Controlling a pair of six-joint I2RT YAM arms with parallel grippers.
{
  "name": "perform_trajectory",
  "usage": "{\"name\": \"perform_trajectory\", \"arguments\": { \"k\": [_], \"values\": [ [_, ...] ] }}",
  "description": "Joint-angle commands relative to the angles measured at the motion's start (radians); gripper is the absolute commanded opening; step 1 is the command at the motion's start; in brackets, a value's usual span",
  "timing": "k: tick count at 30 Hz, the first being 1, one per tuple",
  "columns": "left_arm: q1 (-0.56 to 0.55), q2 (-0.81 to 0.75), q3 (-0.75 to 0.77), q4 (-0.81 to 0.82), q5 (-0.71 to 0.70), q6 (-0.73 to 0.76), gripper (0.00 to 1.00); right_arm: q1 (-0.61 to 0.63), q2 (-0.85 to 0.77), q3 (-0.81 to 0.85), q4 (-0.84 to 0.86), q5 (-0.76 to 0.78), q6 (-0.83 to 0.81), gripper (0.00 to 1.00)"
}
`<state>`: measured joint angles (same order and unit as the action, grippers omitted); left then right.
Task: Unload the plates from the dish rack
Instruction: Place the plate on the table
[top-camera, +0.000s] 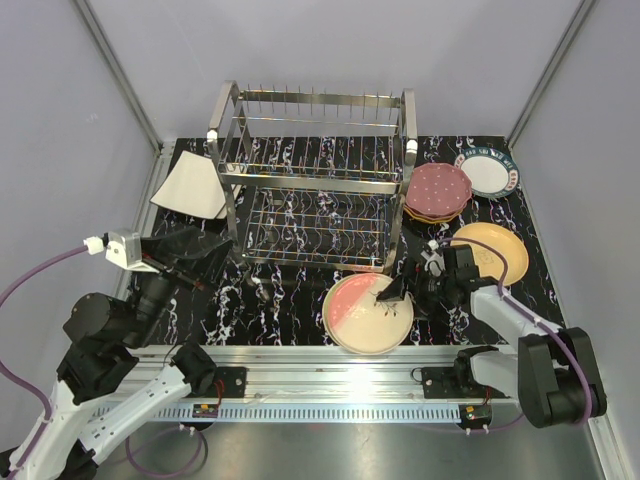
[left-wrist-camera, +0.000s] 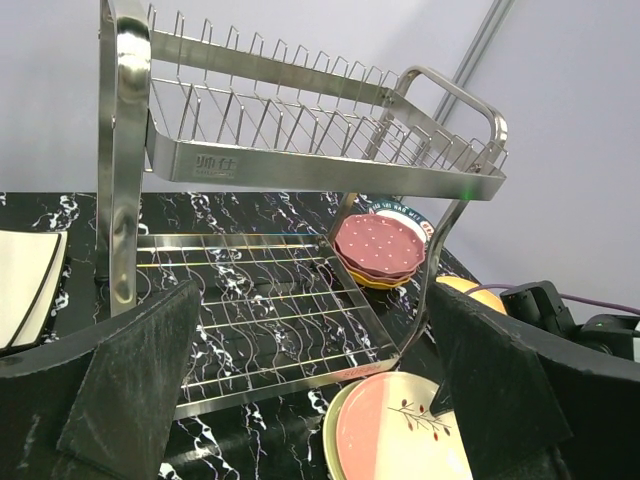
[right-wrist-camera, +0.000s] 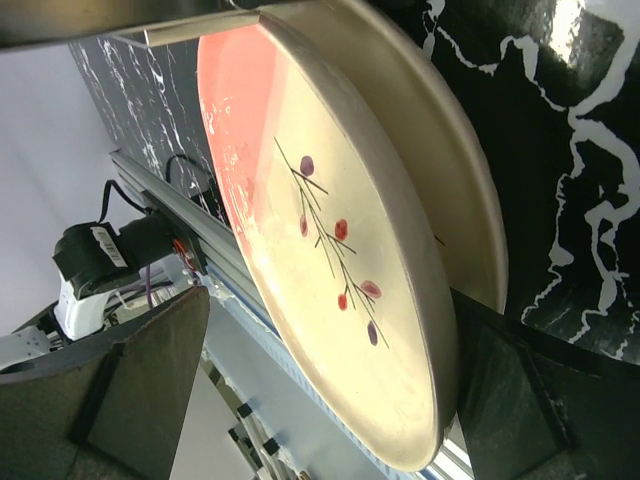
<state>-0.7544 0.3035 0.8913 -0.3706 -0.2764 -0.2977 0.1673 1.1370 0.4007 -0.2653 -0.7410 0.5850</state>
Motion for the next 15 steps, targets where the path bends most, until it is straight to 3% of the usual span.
{"name": "perform_trajectory", "arguments": {
  "k": [1,15],
  "values": [
    [0.001,0.020,0.000,0.055,-0.010,-0.017,0.99,0.021,0.024,0.062,0.073,-0.001,-0.036,1.00],
    [0.001,0.029,-0.035,0.064,-0.024,-0.032,0.99,0.063,0.115,0.147,0.006,0.051,-0.149,1.00]
  ]
}}
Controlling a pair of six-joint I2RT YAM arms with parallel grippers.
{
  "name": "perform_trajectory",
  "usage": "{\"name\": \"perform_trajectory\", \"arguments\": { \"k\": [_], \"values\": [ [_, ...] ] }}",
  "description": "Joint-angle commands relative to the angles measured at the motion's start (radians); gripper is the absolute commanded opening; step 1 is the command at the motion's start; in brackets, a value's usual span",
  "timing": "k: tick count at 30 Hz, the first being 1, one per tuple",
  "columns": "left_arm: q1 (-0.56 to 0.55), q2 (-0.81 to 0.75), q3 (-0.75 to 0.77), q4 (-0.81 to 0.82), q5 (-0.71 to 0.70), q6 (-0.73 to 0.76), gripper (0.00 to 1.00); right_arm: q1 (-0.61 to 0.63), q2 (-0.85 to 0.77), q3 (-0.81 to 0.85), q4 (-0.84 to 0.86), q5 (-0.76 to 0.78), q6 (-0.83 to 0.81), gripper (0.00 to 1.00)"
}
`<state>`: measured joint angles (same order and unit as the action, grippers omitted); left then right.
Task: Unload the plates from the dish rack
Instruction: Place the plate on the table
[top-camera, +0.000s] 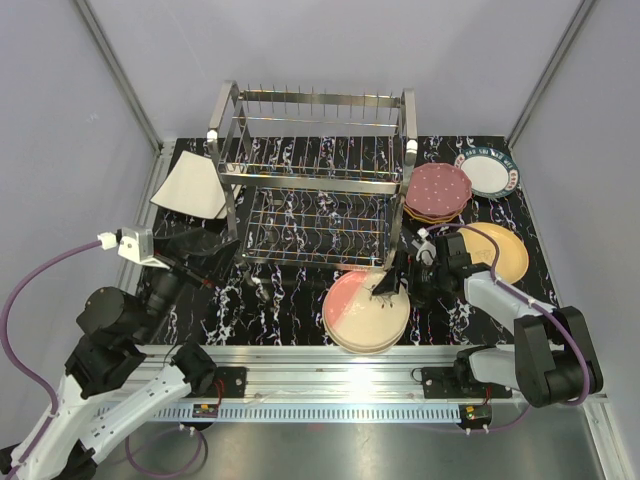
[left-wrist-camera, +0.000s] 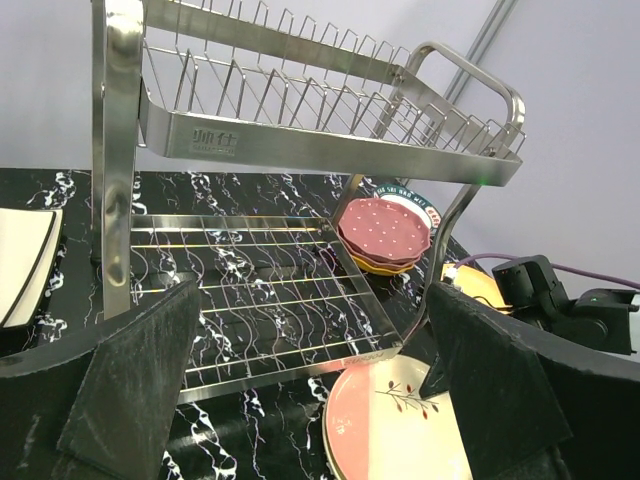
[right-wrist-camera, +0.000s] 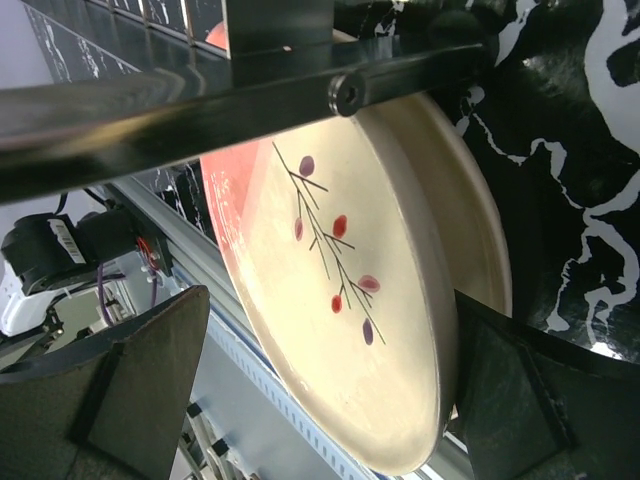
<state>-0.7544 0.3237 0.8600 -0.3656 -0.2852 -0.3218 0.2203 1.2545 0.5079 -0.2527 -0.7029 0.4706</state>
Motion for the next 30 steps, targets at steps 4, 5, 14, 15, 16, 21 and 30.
{"name": "perform_trajectory", "arguments": {
  "k": [4,5,14,15,16,21,30],
  "values": [
    [0.003,0.008,-0.003,0.051,-0.014,-0.011,0.99,0.011,-0.007,0.067,-0.062,0.032,-0.062,1.00],
    [0.001,0.005,-0.004,0.048,-0.014,-0.011,0.99,0.011,-0.007,0.070,-0.077,0.042,-0.067,1.00],
    [0.003,-0.021,-0.016,0.037,-0.014,-0.023,0.99,0.011,0.006,0.156,-0.259,0.146,-0.066,1.00],
    [0.003,-0.026,-0.015,0.036,-0.015,-0.023,0.99,0.011,0.003,0.168,-0.292,0.148,-0.070,1.00],
    [0.001,-0.026,-0.016,0.037,-0.016,-0.023,0.99,0.013,-0.006,0.173,-0.304,0.155,-0.079,1.00],
    [0.001,-0.028,-0.024,0.040,-0.019,-0.017,0.99,0.011,-0.024,0.207,-0.373,0.213,-0.075,1.00],
    [0.001,-0.026,-0.021,0.016,-0.038,-0.002,0.99,0.010,-0.089,0.286,-0.411,0.331,-0.170,1.00]
  ]
}}
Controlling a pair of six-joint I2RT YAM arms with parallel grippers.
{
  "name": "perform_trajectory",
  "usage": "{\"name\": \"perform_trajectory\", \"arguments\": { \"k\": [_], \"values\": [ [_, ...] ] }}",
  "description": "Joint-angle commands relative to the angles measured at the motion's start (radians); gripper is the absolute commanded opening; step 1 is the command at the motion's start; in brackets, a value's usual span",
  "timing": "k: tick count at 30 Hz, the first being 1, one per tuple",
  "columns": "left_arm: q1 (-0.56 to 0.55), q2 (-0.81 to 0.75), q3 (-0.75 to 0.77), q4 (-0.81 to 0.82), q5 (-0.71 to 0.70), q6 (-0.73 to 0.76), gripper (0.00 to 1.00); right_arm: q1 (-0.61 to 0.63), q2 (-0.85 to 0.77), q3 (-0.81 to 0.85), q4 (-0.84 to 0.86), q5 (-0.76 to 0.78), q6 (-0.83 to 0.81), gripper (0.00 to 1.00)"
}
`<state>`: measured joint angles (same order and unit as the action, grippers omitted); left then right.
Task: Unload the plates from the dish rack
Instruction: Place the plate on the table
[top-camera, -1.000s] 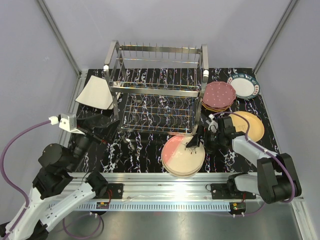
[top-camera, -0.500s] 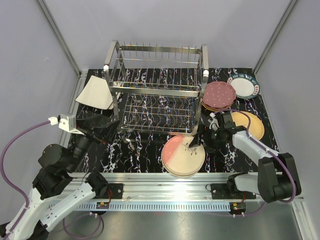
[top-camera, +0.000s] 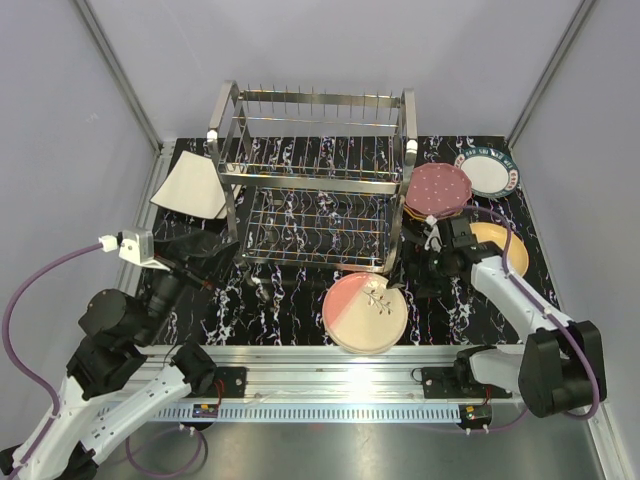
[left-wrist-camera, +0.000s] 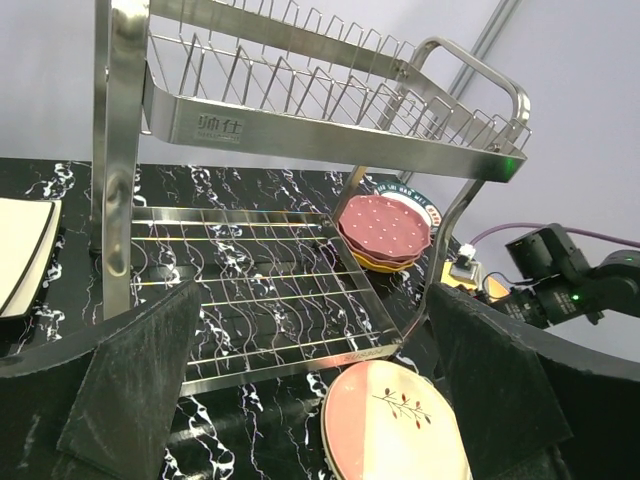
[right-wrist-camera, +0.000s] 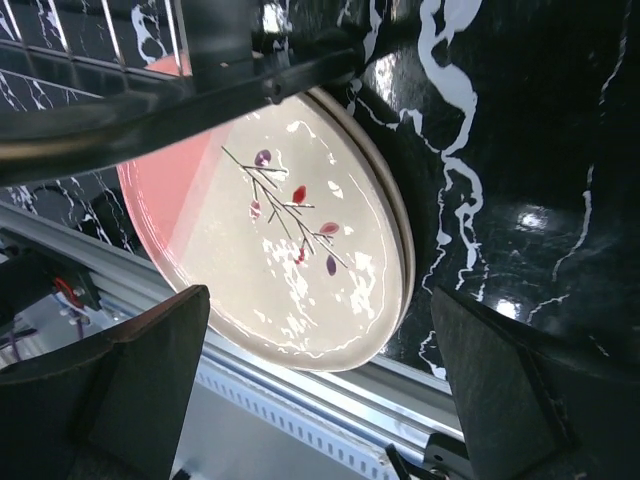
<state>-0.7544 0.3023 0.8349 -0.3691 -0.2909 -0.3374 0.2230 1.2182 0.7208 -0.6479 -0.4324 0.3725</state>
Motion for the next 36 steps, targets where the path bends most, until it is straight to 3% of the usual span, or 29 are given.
{"name": "perform_trajectory", "arguments": {
  "k": [1,6,9,14,19,24,27,28,30,31,32,34,36],
  "values": [
    [0.001,-0.005,0.010,-0.006,-0.049,0.023,0.99,0.001,-0.058,0.095,-0.025,0.076,-0.090,1.00],
    [0.003,-0.012,0.026,-0.089,-0.129,0.067,0.99,-0.050,-0.153,0.225,-0.038,0.133,-0.205,1.00],
    [0.001,-0.012,0.030,-0.138,-0.178,0.097,0.99,-0.057,-0.203,0.253,-0.068,0.242,-0.291,1.00],
    [0.001,0.006,0.026,-0.171,-0.260,0.155,0.99,-0.118,-0.259,0.285,-0.084,0.294,-0.411,1.00],
    [0.001,0.078,0.004,-0.186,-0.399,0.202,0.99,-0.191,-0.319,0.338,-0.022,0.285,-0.535,1.00],
    [0.036,0.159,0.007,-0.154,-0.358,0.183,0.99,-0.307,-0.286,0.378,0.030,0.232,-0.503,1.00],
    [0.211,0.213,0.021,-0.137,-0.245,0.172,0.99,-0.361,-0.270,0.368,0.076,0.204,-0.494,1.00],
    [0.278,0.225,0.021,-0.130,-0.125,0.164,0.99,-0.373,-0.269,0.362,0.089,0.198,-0.492,1.00],
    [0.507,0.245,0.021,-0.114,0.009,0.144,0.99,-0.384,-0.266,0.347,0.117,0.192,-0.483,1.00],
    [0.595,0.279,0.021,-0.111,0.176,0.106,0.99,-0.389,-0.266,0.341,0.128,0.185,-0.483,1.00],
    [0.745,0.296,0.020,-0.107,0.247,0.066,0.99,-0.389,-0.266,0.324,0.146,0.182,-0.477,1.00],
    [0.812,0.339,0.006,-0.074,0.374,-0.032,0.99,-0.392,-0.278,0.301,0.172,0.181,-0.462,1.00],
    [0.923,0.366,-0.017,-0.050,0.416,-0.073,0.99,-0.392,-0.287,0.275,0.200,0.175,-0.440,1.00]
  ]
}}
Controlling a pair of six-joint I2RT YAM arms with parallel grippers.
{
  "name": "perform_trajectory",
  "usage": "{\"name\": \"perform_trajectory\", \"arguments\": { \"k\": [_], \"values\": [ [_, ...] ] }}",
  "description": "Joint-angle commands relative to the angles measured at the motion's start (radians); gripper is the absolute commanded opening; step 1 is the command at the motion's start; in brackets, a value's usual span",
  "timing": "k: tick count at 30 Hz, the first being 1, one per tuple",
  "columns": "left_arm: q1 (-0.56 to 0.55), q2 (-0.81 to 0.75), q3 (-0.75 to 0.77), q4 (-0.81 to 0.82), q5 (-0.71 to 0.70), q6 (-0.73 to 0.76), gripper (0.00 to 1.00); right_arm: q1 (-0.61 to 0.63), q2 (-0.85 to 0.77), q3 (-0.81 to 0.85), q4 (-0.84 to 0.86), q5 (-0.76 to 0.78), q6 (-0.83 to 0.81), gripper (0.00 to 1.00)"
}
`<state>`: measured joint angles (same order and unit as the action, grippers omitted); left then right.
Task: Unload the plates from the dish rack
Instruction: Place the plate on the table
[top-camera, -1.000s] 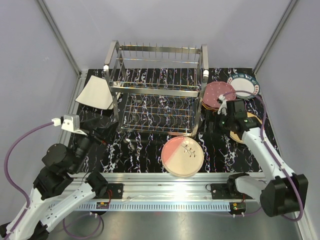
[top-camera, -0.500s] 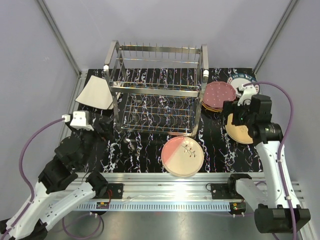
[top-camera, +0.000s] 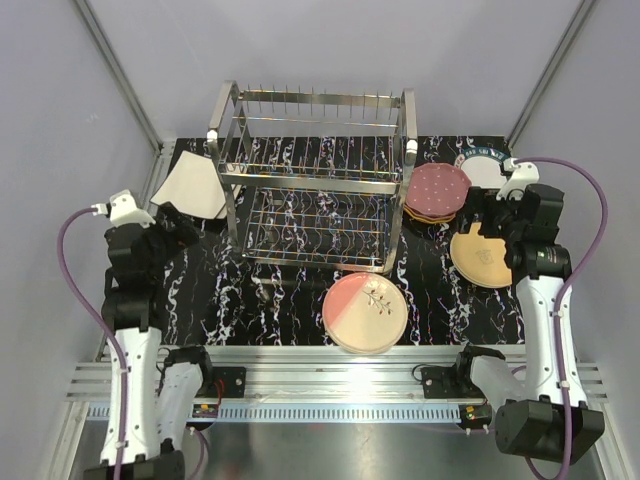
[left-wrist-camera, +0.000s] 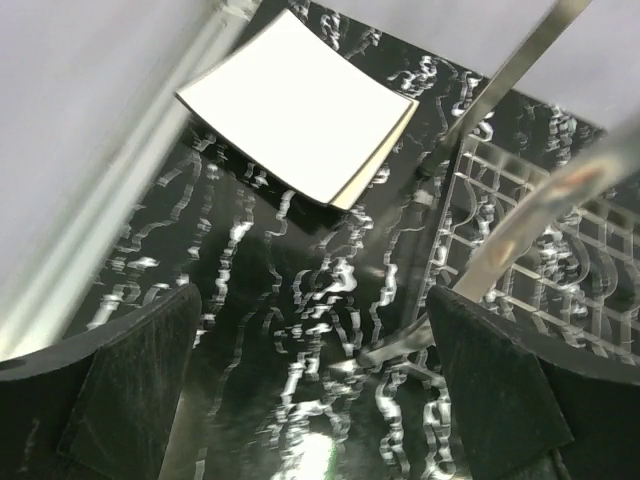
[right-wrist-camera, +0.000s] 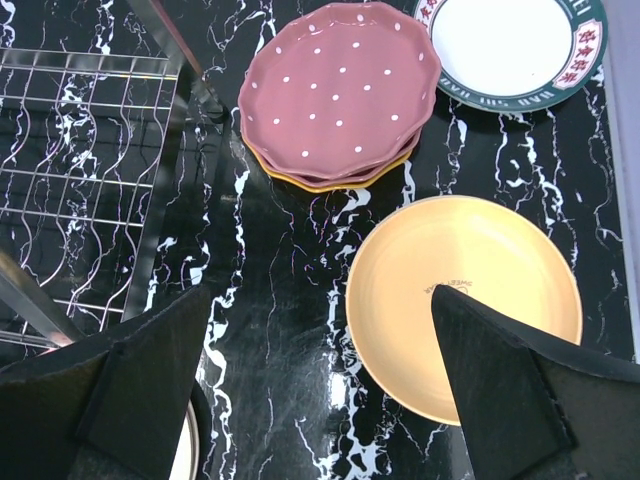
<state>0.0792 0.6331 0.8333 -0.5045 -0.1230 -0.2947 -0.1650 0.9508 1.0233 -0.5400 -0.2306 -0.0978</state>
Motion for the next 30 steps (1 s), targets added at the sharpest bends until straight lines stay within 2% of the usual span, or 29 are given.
{"name": "perform_trajectory", "arguments": {
  "k": [1,2,8,10,11,12,13,16,19,30],
  "values": [
    [0.123,0.040,-0.023,0.089,0.252,-0.132,0.99,-0.004,-0.018,-0.034,0.097,-0.023,0.038,1.00],
    [0.161,0.043,-0.031,0.089,0.232,-0.132,0.99,-0.004,-0.017,-0.040,0.106,-0.012,0.058,1.00],
    [0.154,-0.055,-0.141,0.109,0.023,-0.041,0.99,-0.004,-0.036,-0.077,0.161,0.051,0.073,1.00],
    [0.142,-0.111,-0.206,0.139,-0.016,-0.020,0.99,-0.004,-0.043,-0.075,0.169,0.115,0.092,1.00],
    [0.128,-0.124,-0.223,0.144,-0.033,-0.014,0.99,-0.004,-0.043,-0.080,0.193,0.169,0.196,1.00],
    [0.117,-0.136,-0.247,0.146,-0.049,-0.008,0.99,-0.004,-0.037,-0.084,0.208,0.298,0.229,1.00],
    [0.094,-0.138,-0.244,0.141,-0.062,0.011,0.99,-0.004,-0.034,-0.086,0.218,0.344,0.236,1.00],
    [0.068,-0.130,-0.241,0.146,-0.058,0.020,0.99,-0.004,-0.030,-0.109,0.244,0.450,0.276,1.00],
    [0.051,-0.122,-0.237,0.144,-0.035,0.029,0.99,-0.004,-0.044,-0.114,0.236,0.430,0.253,1.00],
    [0.039,-0.125,-0.240,0.152,-0.026,0.040,0.99,-0.004,-0.052,-0.143,0.275,0.516,0.239,1.00]
  ]
}}
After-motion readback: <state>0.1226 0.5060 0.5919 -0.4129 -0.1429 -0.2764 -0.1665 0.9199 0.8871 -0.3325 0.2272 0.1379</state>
